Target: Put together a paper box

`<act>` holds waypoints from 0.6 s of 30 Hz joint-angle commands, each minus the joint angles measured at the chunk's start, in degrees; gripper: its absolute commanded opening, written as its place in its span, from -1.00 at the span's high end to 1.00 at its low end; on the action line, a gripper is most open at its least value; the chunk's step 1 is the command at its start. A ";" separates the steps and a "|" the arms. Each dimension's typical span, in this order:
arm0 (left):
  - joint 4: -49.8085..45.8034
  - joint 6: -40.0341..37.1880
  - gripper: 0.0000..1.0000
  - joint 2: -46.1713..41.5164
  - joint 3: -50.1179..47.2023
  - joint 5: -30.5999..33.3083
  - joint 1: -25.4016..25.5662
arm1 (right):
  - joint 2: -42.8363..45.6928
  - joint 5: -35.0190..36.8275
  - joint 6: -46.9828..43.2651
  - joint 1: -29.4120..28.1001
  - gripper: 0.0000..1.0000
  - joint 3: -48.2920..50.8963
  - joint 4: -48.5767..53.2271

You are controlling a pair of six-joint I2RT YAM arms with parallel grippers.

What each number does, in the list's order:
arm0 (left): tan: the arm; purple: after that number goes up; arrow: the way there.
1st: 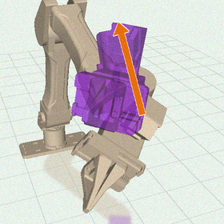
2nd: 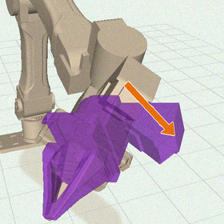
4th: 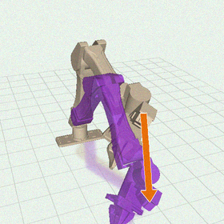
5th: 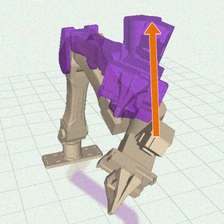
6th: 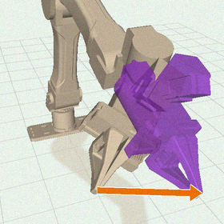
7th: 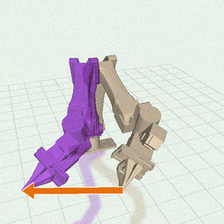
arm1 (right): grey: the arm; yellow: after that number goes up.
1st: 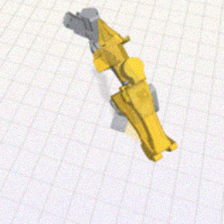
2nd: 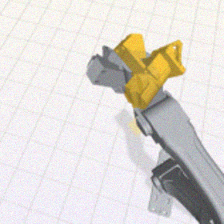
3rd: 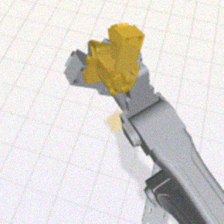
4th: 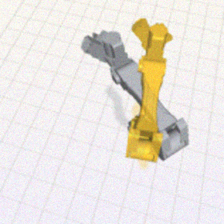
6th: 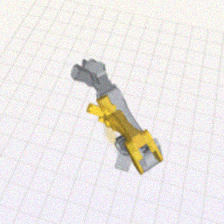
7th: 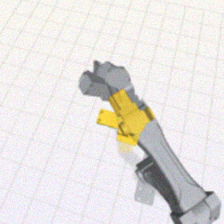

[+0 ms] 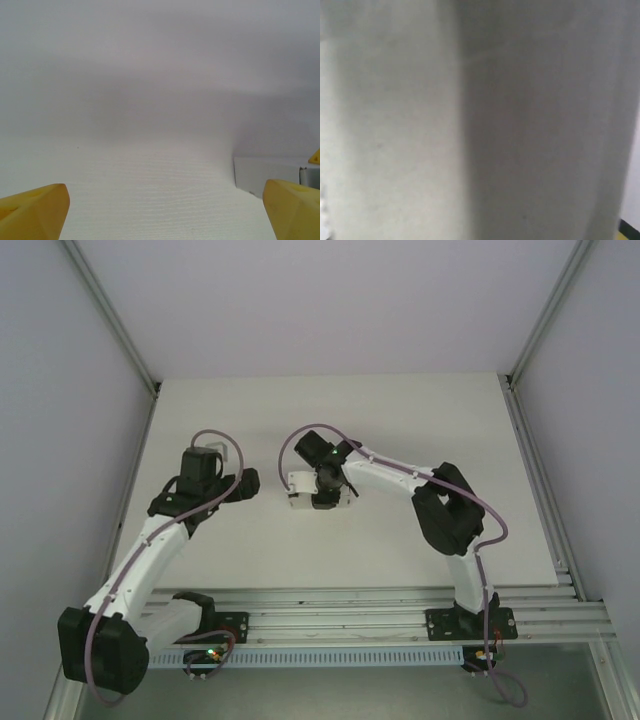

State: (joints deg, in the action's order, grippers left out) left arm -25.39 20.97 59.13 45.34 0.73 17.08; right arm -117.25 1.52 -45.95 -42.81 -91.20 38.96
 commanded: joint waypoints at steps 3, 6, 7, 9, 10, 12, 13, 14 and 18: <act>-1.14 1.14 -1.00 -2.42 -0.69 2.33 -0.56 | 6.29 16.94 0.92 -0.43 0.35 6.23 -18.31; -0.98 1.28 -1.00 -2.53 -0.79 2.41 -0.64 | 6.86 25.19 -3.09 -0.72 0.40 10.76 -27.49; -0.98 1.31 -1.00 -2.44 -0.78 2.38 -0.65 | 6.86 25.94 -4.50 -0.73 0.40 12.10 -29.25; -0.94 1.27 -1.00 -2.27 -0.86 2.43 -0.65 | 6.64 26.19 -6.84 -0.83 0.38 14.83 -32.40; -0.92 1.29 -1.00 -2.22 -0.87 2.43 -0.66 | 6.43 26.08 -7.91 -1.00 0.37 15.92 -33.43; -0.93 1.32 -1.00 -2.01 -0.94 2.34 -0.72 | 5.81 25.90 -9.49 -1.61 0.30 18.65 -36.09; -0.90 1.35 -1.00 -2.01 -1.10 2.13 -0.65 | 5.51 25.82 -9.81 -1.92 0.27 19.91 -37.24; -0.87 1.41 -1.00 -2.00 -1.13 1.86 -0.69 | 5.24 26.11 -9.81 -2.17 0.22 20.55 -37.21; -0.80 1.36 -1.00 -2.00 -1.31 1.82 -0.65 | 5.66 26.38 -7.80 -3.31 -0.39 22.38 -34.73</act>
State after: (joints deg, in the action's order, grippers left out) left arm -25.41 21.39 57.47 44.60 2.26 16.78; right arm -111.72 26.37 -53.30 -45.19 -69.93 3.99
